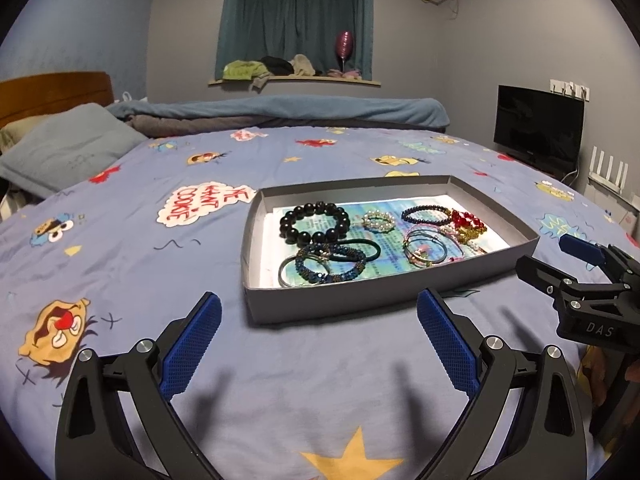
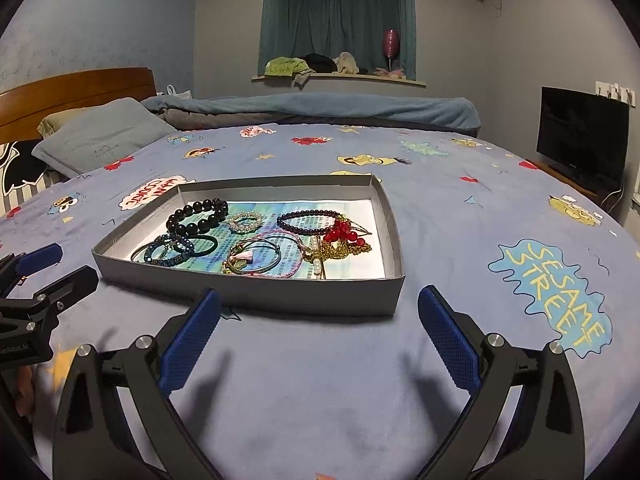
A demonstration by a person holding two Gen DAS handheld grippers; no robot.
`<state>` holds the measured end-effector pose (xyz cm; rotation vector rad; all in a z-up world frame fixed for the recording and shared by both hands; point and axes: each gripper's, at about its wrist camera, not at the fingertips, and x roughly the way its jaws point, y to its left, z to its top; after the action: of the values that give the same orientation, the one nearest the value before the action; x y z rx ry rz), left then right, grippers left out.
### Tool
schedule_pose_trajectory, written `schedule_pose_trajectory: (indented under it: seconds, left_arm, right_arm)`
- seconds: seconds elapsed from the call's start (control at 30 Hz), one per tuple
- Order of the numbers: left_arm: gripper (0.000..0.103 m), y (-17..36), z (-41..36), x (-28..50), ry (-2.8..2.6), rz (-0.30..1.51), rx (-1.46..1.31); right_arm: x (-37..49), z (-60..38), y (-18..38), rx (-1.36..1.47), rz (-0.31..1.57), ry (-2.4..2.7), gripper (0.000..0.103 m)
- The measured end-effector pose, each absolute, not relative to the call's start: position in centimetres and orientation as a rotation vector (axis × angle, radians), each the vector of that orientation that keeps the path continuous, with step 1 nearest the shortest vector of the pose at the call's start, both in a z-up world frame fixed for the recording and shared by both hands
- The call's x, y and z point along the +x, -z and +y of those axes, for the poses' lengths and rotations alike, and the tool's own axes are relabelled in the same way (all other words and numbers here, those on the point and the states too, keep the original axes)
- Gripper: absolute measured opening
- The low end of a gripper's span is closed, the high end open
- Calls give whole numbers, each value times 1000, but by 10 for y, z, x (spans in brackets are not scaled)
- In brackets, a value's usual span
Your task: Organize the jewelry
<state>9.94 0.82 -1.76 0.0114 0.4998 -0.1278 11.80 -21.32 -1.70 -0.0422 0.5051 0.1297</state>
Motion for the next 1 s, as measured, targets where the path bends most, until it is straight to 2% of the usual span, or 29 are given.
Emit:
schedule_pose_trajectory:
  seconds: [1.0]
  left_arm:
    - [97, 18, 8, 98, 121, 505, 18]
  right_arm:
    - [117, -213, 17, -43, 506, -130, 97]
